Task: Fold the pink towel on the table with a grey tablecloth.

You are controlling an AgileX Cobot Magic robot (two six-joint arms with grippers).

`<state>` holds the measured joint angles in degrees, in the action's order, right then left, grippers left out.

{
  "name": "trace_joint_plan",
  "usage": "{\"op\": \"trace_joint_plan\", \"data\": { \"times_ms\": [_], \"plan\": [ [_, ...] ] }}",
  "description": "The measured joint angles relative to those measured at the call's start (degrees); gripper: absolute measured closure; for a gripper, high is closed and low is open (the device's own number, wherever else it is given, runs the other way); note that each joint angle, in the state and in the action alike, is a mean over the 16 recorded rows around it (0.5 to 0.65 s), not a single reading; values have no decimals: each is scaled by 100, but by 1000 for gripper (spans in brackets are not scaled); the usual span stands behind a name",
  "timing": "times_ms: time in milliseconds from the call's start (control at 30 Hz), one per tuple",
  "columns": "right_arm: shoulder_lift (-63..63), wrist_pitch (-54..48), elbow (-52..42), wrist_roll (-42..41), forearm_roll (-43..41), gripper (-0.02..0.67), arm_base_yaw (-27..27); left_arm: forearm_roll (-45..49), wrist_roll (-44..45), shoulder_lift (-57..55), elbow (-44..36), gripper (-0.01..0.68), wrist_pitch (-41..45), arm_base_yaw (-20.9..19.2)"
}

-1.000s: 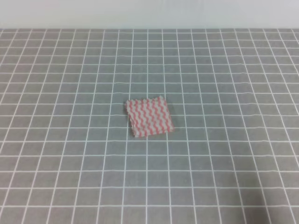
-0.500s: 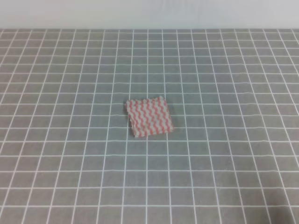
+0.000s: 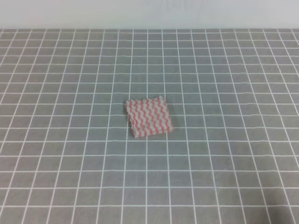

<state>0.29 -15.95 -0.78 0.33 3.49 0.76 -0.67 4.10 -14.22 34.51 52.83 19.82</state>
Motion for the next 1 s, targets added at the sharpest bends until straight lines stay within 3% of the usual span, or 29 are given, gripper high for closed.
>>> {"op": "trace_joint_plan", "data": {
  "times_ms": [733, 1000],
  "plan": [
    [-7, -9, 9, -33, 37, 666, 2, 21, -8, 172, 2, 675, -36, -30],
    [-24, -34, 37, -33, 39, 666, 6, 299, -134, 765, -348, 675, -1048, -247]
  ]
}}
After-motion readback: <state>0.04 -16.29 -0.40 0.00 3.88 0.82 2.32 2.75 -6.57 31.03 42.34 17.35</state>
